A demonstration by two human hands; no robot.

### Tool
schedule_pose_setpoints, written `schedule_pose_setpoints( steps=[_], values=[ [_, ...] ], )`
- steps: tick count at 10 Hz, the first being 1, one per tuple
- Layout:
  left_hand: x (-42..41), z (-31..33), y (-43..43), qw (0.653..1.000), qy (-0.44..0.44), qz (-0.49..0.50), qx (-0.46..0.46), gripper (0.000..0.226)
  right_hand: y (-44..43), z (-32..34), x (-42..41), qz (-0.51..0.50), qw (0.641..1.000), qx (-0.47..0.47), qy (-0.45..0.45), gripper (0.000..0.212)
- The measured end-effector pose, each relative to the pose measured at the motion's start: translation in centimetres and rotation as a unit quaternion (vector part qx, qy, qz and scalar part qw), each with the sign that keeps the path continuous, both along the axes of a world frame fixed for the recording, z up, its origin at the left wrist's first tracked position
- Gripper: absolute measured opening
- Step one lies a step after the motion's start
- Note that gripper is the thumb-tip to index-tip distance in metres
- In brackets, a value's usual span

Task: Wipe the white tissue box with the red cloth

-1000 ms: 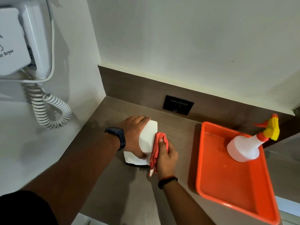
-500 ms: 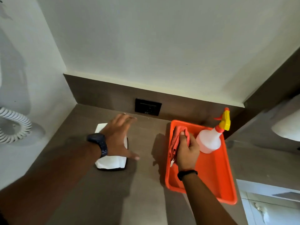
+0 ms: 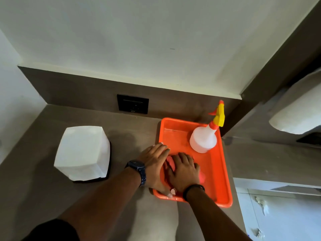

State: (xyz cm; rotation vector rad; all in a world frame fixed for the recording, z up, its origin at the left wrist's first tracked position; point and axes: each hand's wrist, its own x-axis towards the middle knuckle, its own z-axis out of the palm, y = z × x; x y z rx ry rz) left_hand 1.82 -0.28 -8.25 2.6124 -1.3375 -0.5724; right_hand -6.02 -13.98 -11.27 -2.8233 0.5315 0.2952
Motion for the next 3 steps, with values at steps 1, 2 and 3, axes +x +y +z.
schedule_pose_setpoints(
  steps=[1, 2, 3],
  values=[
    [0.1, -0.1, -0.1, 1.000, -0.003, 0.001, 0.014, 0.141, 0.0, -0.2, 0.3, 0.001, 1.000, 0.024, 0.016, 0.057],
    [-0.2, 0.9, -0.2, 1.000, -0.005, 0.001, 0.013, 0.140, 0.0, 0.5, 0.2, -0.004, 0.998, 0.059, 0.011, 0.060],
    [-0.2, 1.8, 0.0, 1.000, -0.009, 0.021, 0.004, 0.139, -0.2, 2.0, 0.2, -0.068, 0.986, 0.114, -0.102, 0.060]
  ],
)
